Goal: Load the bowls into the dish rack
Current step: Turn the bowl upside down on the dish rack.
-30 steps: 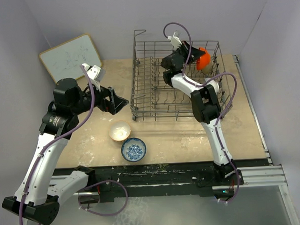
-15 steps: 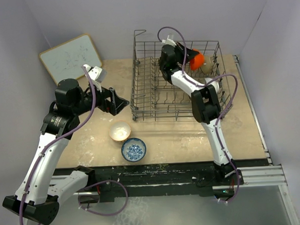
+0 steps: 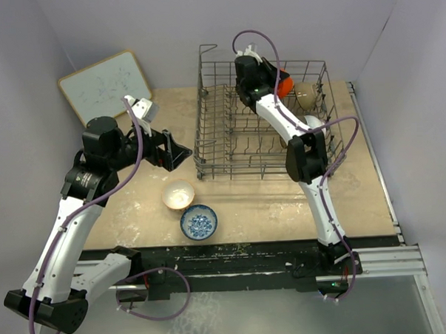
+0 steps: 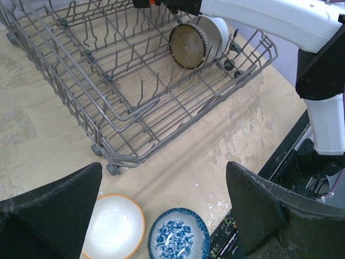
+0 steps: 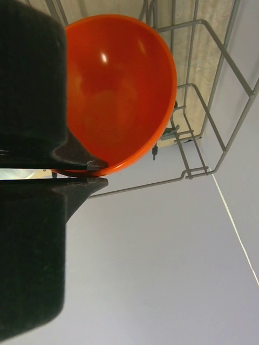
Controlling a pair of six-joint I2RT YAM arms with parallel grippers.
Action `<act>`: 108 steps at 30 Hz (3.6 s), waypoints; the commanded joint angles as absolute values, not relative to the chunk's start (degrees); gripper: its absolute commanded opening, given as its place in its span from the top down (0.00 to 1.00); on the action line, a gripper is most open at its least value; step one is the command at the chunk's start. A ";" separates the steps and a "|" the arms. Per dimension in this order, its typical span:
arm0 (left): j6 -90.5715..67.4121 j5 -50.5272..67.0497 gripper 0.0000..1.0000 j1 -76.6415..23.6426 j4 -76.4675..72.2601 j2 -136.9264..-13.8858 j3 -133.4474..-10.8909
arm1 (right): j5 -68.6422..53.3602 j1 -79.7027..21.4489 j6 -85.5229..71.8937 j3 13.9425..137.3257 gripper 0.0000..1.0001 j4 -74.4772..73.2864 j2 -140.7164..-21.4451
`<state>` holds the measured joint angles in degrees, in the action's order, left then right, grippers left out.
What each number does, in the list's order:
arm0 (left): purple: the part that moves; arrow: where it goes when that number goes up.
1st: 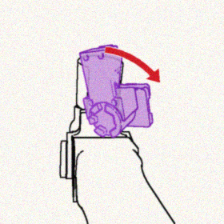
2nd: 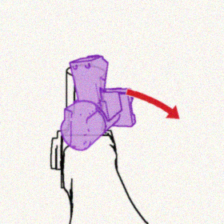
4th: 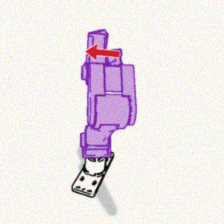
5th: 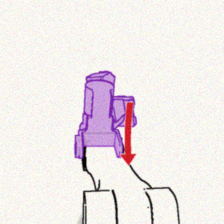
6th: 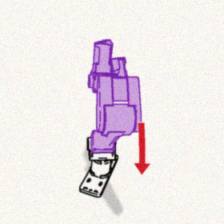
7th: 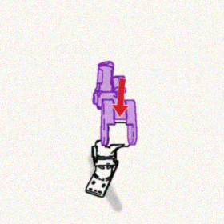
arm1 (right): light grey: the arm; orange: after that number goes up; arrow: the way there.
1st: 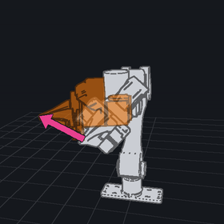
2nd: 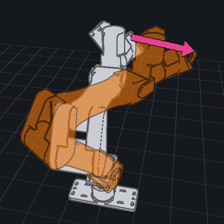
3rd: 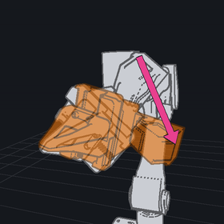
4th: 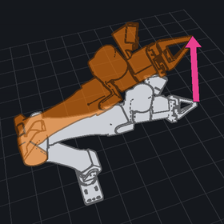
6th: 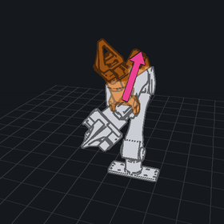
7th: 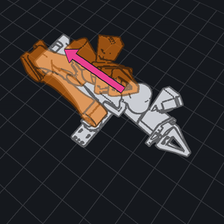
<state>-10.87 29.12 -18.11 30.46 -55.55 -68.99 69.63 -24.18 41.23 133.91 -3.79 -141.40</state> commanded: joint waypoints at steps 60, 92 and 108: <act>-9.36 28.48 0.01 -18.32 27.77 -55.91 -67.81 | 73.69 -24.79 80.43 123.05 0.94 32.80 -146.06; -9.49 28.30 0.01 -18.49 27.88 -55.86 -68.29 | 71.41 -27.98 77.62 124.87 0.00 32.12 -144.14; -10.96 29.00 0.01 -18.46 28.13 -55.55 -69.78 | 43.57 -26.26 32.65 139.44 0.00 -20.73 -139.96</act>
<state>-10.90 28.16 -18.15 30.02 -56.47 -67.64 52.73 -27.66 44.36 135.66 -9.67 -143.72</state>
